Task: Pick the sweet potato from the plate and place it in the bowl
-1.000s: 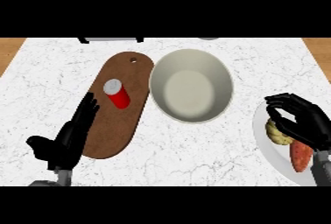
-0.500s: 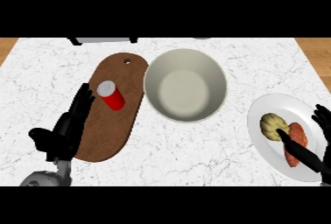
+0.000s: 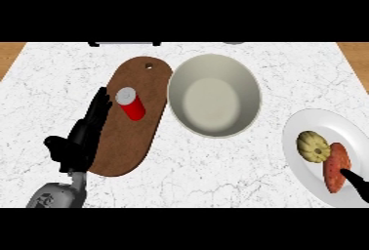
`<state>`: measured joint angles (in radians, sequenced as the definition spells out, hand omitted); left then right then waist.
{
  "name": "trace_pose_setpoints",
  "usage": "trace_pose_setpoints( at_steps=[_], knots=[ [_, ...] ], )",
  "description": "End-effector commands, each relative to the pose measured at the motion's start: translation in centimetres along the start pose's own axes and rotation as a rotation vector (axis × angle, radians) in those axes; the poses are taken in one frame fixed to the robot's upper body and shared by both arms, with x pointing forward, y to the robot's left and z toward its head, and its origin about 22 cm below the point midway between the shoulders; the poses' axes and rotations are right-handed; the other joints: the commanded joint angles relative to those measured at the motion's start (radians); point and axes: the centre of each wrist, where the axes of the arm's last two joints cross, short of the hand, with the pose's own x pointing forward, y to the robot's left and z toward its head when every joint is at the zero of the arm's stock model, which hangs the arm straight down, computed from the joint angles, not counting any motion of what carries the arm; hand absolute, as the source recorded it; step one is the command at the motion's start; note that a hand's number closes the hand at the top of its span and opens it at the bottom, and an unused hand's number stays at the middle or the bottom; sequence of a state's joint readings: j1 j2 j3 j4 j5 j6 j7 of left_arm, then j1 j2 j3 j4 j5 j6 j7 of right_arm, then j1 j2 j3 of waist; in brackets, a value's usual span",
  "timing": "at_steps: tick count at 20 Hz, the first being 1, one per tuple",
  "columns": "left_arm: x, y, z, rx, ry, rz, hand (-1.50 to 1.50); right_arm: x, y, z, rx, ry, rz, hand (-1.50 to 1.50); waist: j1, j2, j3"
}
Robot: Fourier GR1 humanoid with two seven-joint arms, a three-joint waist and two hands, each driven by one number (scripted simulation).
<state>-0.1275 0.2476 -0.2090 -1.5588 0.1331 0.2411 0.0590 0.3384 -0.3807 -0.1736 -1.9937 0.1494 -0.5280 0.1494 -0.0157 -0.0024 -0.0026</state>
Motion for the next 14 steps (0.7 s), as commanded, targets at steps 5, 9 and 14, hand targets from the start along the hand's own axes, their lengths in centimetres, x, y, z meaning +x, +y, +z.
trace_pose_setpoints(
  at_steps=[5,9,14],
  knots=[
    [0.4,-1.5,-1.3,-0.033,-0.004,0.007,0.00,3.5,-1.6,-2.4,0.126,0.241,0.084,-1.50,0.016,0.005,0.002],
    [-0.6,0.7,-0.5,-0.028,0.002,0.007,0.00,3.8,-0.9,-3.5,0.209,0.371,0.148,-1.50,0.025,0.005,0.002],
    [0.0,-1.7,0.7,-0.027,0.007,0.021,0.00,3.4,-1.8,-3.1,0.317,0.453,0.202,-1.50,0.016,0.001,0.003]
  ],
)
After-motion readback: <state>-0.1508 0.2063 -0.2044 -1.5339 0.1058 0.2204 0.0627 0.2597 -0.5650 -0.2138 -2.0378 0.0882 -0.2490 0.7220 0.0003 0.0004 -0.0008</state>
